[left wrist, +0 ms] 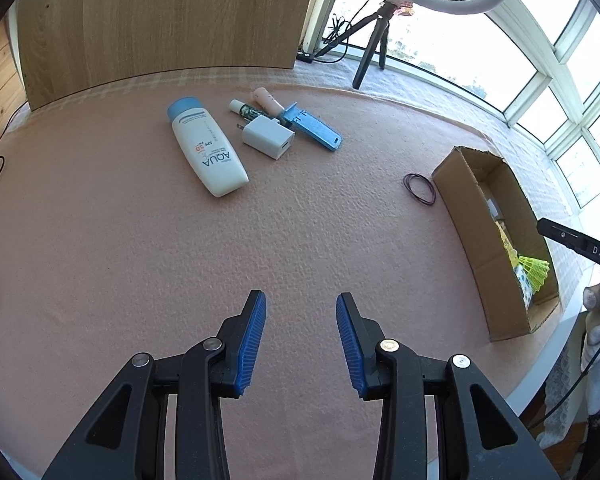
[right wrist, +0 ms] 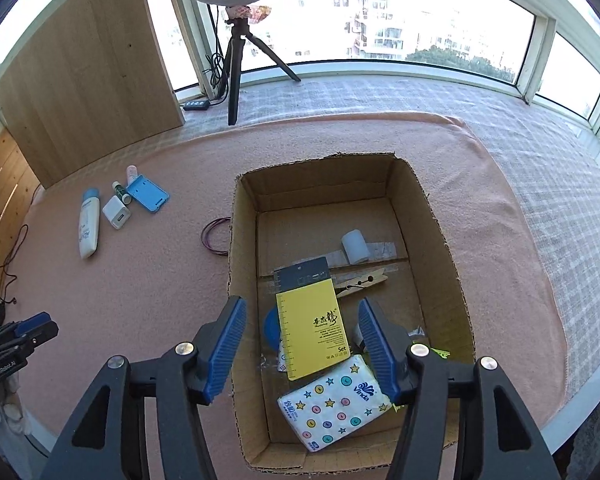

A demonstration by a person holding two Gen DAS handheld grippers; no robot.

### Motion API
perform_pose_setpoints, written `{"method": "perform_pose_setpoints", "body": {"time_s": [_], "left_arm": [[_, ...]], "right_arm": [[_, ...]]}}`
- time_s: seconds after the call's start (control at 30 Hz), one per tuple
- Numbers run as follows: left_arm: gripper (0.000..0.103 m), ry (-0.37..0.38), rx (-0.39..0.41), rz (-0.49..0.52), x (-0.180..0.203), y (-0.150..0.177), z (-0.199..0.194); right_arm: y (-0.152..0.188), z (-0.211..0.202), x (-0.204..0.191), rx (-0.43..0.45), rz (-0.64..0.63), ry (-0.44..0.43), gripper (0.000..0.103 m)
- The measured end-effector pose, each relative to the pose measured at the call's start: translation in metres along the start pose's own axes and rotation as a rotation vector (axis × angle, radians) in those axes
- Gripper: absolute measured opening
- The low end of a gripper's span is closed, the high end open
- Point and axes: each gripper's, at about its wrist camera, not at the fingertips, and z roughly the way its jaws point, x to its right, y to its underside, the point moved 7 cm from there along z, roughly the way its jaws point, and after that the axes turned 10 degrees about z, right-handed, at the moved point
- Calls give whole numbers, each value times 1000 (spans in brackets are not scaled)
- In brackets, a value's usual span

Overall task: Organize objects
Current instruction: 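Carry the notebook with the right tool into the box and release, then move both tools toward the lip balm and pink-capped tube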

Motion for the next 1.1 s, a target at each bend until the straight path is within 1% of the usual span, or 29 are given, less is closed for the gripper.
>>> {"method": "perform_pose_setpoints", "body": {"time_s": [0.1, 0.27, 0.43, 0.57, 0.7, 0.73, 0.8, 0.83, 0.9, 0.97, 1.1], "left_arm": [[39, -3, 0, 7, -3, -5, 0], [39, -13, -1, 10, -12, -21, 4], [39, -10, -9, 16, -17, -47, 16], [39, -6, -12, 3, -23, -76, 28], [39, -34, -4, 3, -36, -111, 39], [39, -32, -6, -4, -40, -121, 43], [39, -30, -15, -31, -51, -138, 54], [39, -39, -15, -37, -56, -147, 59], [39, -64, -19, -39, -64, -165, 70], [39, -60, -26, -44, -71, -181, 83], [39, -78, -38, -96, -89, -208, 113]], "right_arm": [[-2, 1, -3, 0, 5, -6, 55], [-12, -2, -17, 9, 4, -55, 55], [-29, 0, -52, -14, -19, -139, 55], [-47, 7, -86, -15, -61, -176, 55], [-64, 30, -115, -50, -56, -218, 55], [-67, 37, -121, -62, -47, -232, 54], [-72, 54, -134, -96, -28, -261, 52], [-75, 62, -140, -111, -21, -273, 48], [-79, 77, -150, -139, -9, -290, 46], [-84, 90, -161, -155, -11, -294, 45], [-92, 115, -180, -184, -29, -290, 45]]}}
